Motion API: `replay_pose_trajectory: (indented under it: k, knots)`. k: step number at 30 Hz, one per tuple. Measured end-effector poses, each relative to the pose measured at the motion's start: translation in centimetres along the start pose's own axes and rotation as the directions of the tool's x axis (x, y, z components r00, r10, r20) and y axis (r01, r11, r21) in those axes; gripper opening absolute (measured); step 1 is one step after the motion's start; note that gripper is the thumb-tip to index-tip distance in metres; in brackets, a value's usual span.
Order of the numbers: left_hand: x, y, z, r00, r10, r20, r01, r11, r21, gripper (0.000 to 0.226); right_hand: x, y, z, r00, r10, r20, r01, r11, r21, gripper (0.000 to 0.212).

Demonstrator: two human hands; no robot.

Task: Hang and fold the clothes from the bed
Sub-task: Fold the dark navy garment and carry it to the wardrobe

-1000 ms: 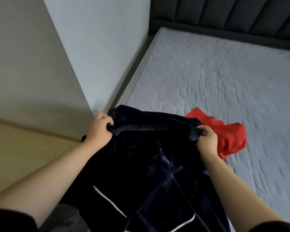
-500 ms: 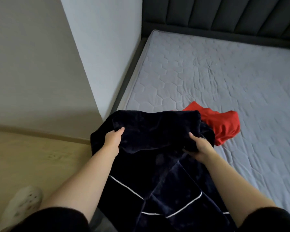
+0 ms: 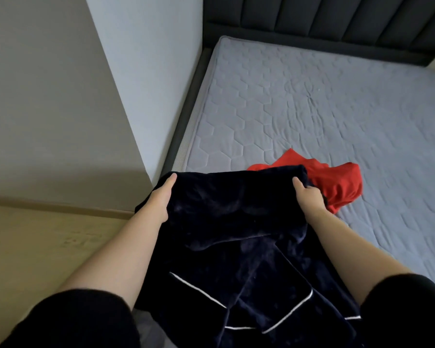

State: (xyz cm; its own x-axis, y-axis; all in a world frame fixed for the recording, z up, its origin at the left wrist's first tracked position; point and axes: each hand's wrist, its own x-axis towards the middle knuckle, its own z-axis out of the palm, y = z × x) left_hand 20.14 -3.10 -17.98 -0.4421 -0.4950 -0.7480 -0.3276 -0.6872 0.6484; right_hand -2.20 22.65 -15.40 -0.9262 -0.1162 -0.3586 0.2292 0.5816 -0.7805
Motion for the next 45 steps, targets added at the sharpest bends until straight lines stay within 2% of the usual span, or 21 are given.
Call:
replay_pose_trajectory:
  k: [3, 6, 7, 9, 10, 12, 13, 14, 16, 17, 19, 21, 26, 29, 30, 33, 35, 37, 40, 42, 45]
  knots:
    - [1.1, 0.4, 0.3, 0.988, 0.022, -0.156, -0.034, 0.997, -0.073, 0.044, 1.5, -0.1, -0.3, 0.995, 0.059, -0.085, -0.058, 0.998, 0.008, 0.049]
    - [1.7, -0.7, 0.3, 0.885, 0.22, -0.409, -0.245, 0.969, -0.01, 0.035, 1.4, 1.1, -1.1, 0.977, 0.118, -0.18, -0.141, 0.983, -0.12, 0.048]
    - [1.5, -1.1, 0.6, 0.842, 0.29, -0.455, -0.296, 0.953, 0.061, 0.039, 0.9, 1.4, -0.8, 0.979, 0.059, -0.196, -0.1, 0.973, -0.209, 0.043]
    - [0.7, -1.4, 1.3, 0.697, 0.513, -0.501, -0.397, 0.858, 0.326, 0.053, 0.1, 1.5, 0.1, 0.94, -0.225, -0.257, 0.098, 0.898, -0.428, 0.032]
    - [0.3, -1.4, 1.7, 0.56, 0.697, -0.448, -0.469, 0.712, 0.522, 0.055, -0.3, 1.5, 0.4, 0.866, -0.426, -0.262, 0.243, 0.817, -0.522, 0.035]
    - [-0.3, -1.6, 3.4, 0.251, 0.966, -0.057, -0.566, 0.195, 0.801, 0.051, -1.3, 0.8, 1.7, 0.639, -0.751, -0.166, 0.537, 0.59, -0.602, 0.046]
    - [-0.5, -2.0, 4.7, 0.161, 0.966, 0.2, -0.553, -0.079, 0.829, 0.049, -1.8, 0.4, 2.6, 0.538, -0.839, -0.073, 0.643, 0.466, -0.608, 0.049]
    - [-0.5, -2.7, 6.0, 0.145, 0.89, 0.433, -0.513, -0.306, 0.802, 0.051, -2.2, 0.3, 3.6, 0.48, -0.876, 0.052, 0.706, 0.351, -0.615, 0.051]
    - [0.2, -4.7, 7.2, 0.298, 0.656, 0.694, -0.423, -0.561, 0.712, 0.059, -2.3, 0.8, 5.2, 0.522, -0.787, 0.329, 0.721, 0.201, -0.663, 0.058]
    - [1.1, -5.7, 6.8, 0.388, 0.582, 0.715, -0.396, -0.595, 0.699, 0.062, -1.8, 1.7, 5.6, 0.582, -0.697, 0.419, 0.693, 0.155, -0.704, 0.062]
    - [3.0, -7.0, 4.7, 0.489, 0.595, 0.637, -0.367, -0.522, 0.77, 0.064, -0.1, 4.0, 5.1, 0.695, -0.559, 0.452, 0.61, 0.126, -0.782, 0.066]
    - [4.2, -7.3, 3.0, 0.5, 0.652, 0.57, -0.337, -0.461, 0.821, 0.064, 1.3, 5.6, 4.1, 0.764, -0.5, 0.408, 0.536, 0.139, -0.833, 0.068]
    - [4.4, -6.5, 3.4, 0.507, 0.633, 0.586, -0.302, -0.506, 0.808, 0.061, 2.1, 4.6, 4.7, 0.811, -0.389, 0.436, 0.526, 0.161, -0.835, 0.078]
    - [4.2, -3.2, 3.8, 0.429, 0.579, 0.693, -0.352, -0.599, 0.719, 0.047, 3.2, 1.5, 5.1, 0.732, -0.349, 0.585, 0.611, -0.043, -0.79, 0.097]
    - [4.2, -1.5, 4.0, 0.456, 0.525, 0.719, -0.389, -0.609, 0.691, 0.051, 3.6, 0.3, 5.2, 0.695, -0.347, 0.63, 0.638, -0.107, -0.763, 0.104]
    - [4.2, 3.6, 4.5, 0.739, 0.293, 0.606, -0.411, -0.516, 0.751, 0.103, 4.8, -3.0, 5.2, 0.692, -0.259, 0.674, 0.652, -0.176, -0.738, 0.116]
    - [3.8, 5.5, 4.8, 0.84, 0.187, 0.509, -0.349, -0.53, 0.772, 0.12, 5.0, -4.2, 4.9, 0.75, -0.163, 0.641, 0.623, -0.152, -0.767, 0.118]
    - [2.9, 5.8, 5.1, 0.854, 0.189, 0.484, -0.308, -0.567, 0.764, 0.103, 4.8, -4.5, 4.7, 0.76, -0.13, 0.637, 0.612, -0.187, -0.769, 0.101]
    - [1.6, 5.0, 5.6, 0.856, 0.194, 0.479, -0.265, -0.631, 0.729, 0.045, 4.0, -5.2, 4.3, 0.729, -0.121, 0.673, 0.631, -0.262, -0.731, 0.063]
    - [0.4, 4.8, 5.6, 0.849, 0.194, 0.491, -0.264, -0.649, 0.714, 0.013, 3.2, -5.8, 3.4, 0.728, -0.091, 0.68, 0.648, -0.234, -0.725, 0.049]
    - [-1.3, 4.8, 5.6, 0.833, 0.276, 0.48, -0.226, -0.621, 0.75, 0.013, 1.9, -6.6, 1.7, 0.751, -0.151, 0.643, 0.628, -0.138, -0.766, 0.033]
